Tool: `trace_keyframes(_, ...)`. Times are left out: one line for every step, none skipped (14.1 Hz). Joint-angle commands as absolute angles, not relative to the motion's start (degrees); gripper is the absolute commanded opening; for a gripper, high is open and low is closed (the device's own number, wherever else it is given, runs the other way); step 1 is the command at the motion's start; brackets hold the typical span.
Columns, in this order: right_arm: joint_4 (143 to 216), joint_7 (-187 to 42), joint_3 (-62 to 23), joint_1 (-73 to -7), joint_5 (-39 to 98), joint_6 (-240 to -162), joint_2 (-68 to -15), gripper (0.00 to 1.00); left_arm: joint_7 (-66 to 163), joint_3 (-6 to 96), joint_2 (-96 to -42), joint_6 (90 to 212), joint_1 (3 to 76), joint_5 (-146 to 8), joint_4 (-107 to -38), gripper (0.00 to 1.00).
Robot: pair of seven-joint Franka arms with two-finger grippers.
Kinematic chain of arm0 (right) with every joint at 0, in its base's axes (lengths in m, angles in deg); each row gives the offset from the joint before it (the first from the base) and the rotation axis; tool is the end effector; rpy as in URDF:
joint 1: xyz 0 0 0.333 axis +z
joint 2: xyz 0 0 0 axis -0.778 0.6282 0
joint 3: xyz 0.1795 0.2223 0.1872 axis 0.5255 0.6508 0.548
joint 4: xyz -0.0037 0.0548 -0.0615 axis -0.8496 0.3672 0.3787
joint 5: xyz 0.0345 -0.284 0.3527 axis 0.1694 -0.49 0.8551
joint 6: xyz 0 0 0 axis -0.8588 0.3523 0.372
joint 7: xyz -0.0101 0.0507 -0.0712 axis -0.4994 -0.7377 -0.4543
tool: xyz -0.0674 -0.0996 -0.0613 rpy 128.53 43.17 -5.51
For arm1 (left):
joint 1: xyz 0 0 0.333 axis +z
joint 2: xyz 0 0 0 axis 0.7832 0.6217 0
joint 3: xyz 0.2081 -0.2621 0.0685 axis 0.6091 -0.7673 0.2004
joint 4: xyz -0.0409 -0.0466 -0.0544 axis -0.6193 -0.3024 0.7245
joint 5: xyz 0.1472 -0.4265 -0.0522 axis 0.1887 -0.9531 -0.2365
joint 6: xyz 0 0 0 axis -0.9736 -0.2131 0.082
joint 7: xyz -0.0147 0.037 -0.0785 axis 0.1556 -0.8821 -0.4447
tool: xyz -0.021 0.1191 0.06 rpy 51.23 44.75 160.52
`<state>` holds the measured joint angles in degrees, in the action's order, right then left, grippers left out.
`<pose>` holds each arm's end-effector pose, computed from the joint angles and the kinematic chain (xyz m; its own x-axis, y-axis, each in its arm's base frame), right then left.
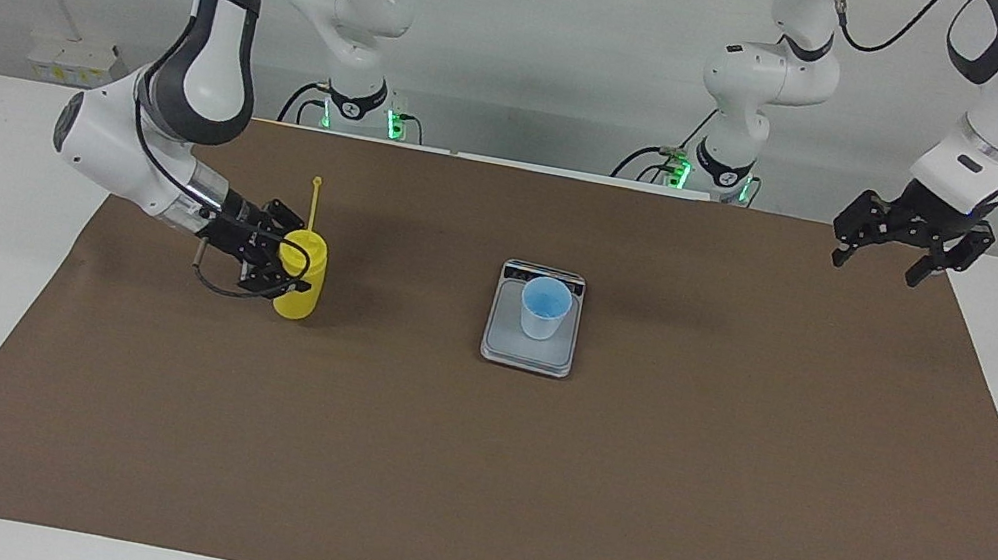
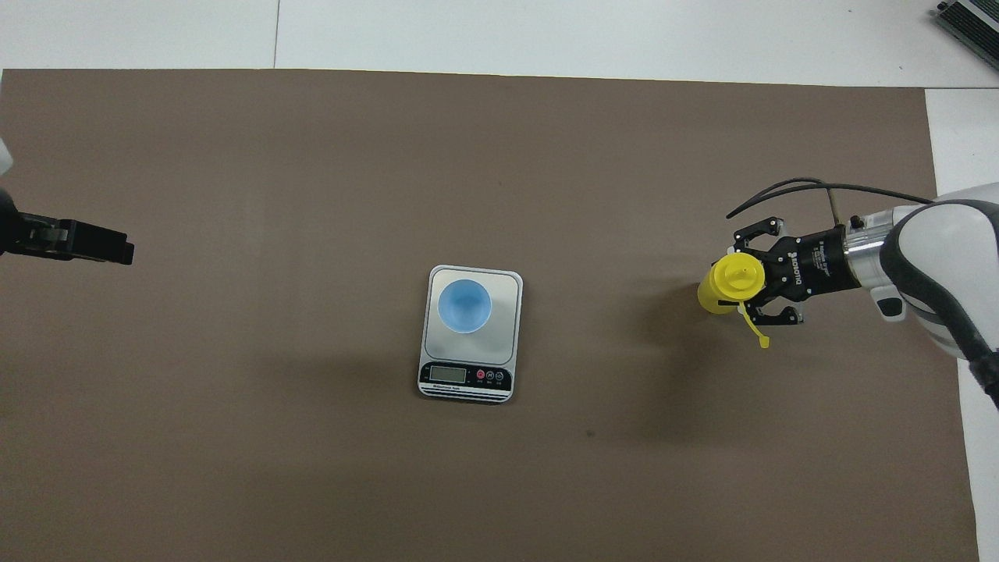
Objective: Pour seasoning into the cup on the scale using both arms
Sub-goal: 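Lower the yellow bottle onto the table and open the right gripper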
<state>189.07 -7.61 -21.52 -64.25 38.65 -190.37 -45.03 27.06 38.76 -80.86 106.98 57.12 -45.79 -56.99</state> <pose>0.6238 -0.0194 0.3309 0.0933 -0.7526 -0.6518 -0.9913 -0.1310 0.0095 0.6095 -0.0430 0.6172 0.9863 -0.1576 0.0493 -0.1592 -0.9868 0.0307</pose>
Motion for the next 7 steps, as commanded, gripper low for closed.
trace_keyframes(191.2,-11.2,-21.0,-64.9,40.4,-189.9,-47.5,0.84,26.7,39.3,-82.6,107.2,56.8,-44.9,-58.8,1.0)
trace_keyframes(191.1,-11.6,-21.0,-64.4,39.4,-190.5,-47.5,1.0,26.8,39.3,-82.7,107.2,56.8,-44.9,-58.8,1.0)
trace_keyframes(191.0,-12.1,-21.0,-65.0,38.7,-190.6,-47.5,1.0,26.9,39.3,-82.7,107.1,57.0,-44.9,-58.8,1.0)
trace_keyframes(190.5,-12.6,-21.1,-65.0,38.7,-190.7,-47.5,1.0,27.3,39.4,-82.7,106.9,57.6,-44.9,-58.8,1.0)
trace_keyframes(189.7,-12.8,-21.2,-65.0,38.5,-190.7,-47.6,1.0,27.5,39.4,-82.7,105.8,57.9,-44.4,-58.7,1.0)
trace_keyframes(188.8,-12.8,-21.3,-65.1,37.9,-190.7,-48.2,1.0,27.6,39.3,-82.7,104.7,57.8,-43.0,-58.3,1.0)
trace_keyframes(187.9,-13.1,-21.3,-65.8,36.0,-190.6,-48.5,1.0,27.6,39.3,-82.4,103.3,57.7,-42.4,-57.6,1.0)
